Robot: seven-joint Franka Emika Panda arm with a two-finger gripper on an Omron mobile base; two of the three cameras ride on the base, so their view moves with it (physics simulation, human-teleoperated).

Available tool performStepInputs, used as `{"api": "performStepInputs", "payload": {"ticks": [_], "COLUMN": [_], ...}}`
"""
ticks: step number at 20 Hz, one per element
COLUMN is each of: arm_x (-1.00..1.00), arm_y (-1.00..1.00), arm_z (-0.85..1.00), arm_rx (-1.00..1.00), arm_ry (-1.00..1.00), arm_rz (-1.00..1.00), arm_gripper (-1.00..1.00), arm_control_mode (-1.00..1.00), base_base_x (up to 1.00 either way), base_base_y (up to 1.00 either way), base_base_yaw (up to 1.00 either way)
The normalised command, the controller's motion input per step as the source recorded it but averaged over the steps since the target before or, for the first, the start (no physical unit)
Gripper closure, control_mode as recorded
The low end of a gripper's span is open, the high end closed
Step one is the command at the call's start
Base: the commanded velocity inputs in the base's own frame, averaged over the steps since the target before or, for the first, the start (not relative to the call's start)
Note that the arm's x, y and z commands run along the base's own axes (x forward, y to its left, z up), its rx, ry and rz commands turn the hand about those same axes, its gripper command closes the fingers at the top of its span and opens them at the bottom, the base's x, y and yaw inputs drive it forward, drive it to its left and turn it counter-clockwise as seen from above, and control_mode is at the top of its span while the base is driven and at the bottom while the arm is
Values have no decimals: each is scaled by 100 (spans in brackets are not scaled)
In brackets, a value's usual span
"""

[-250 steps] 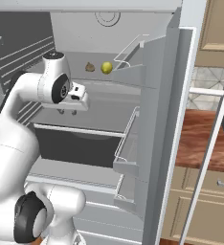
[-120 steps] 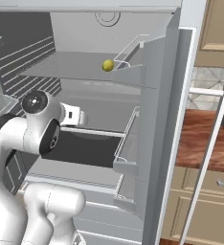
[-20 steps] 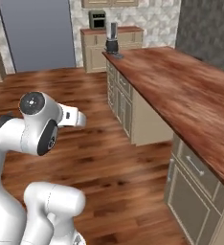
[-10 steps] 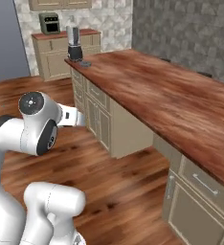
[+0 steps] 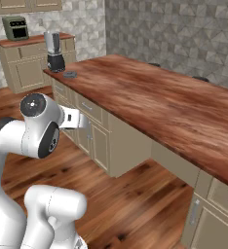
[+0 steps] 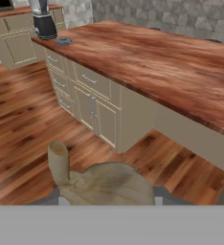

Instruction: Grab the garlic and lemon from the fridge, place them in the blender, close the lid, and turn on the blender to create a marinade.

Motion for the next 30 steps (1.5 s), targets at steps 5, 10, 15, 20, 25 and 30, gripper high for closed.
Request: {"api": "performStepInputs", "payload": {"ticks": [5, 10, 15, 20, 25, 30], "arm_x": [0, 0, 0, 0, 0, 0], "arm_y": [0, 0, 0, 0, 0, 0], "arm_z": [0, 0, 0, 0, 0, 0], "arm_rx": [0, 0, 0, 0, 0, 0], "arm_ry": [0, 0, 0, 0, 0, 0], "arm_rz": [0, 0, 0, 0, 0, 0], "arm_gripper": [100, 100, 100, 100, 100, 100], "arm_control_mode": [100, 100, 100, 100, 100, 100], "base_base_x": [97, 88, 78, 70, 70, 74], "base_base_y": [100, 100, 100, 100, 100, 100], "base_base_yaw": [-30, -29, -27, -24, -22, -19]}}
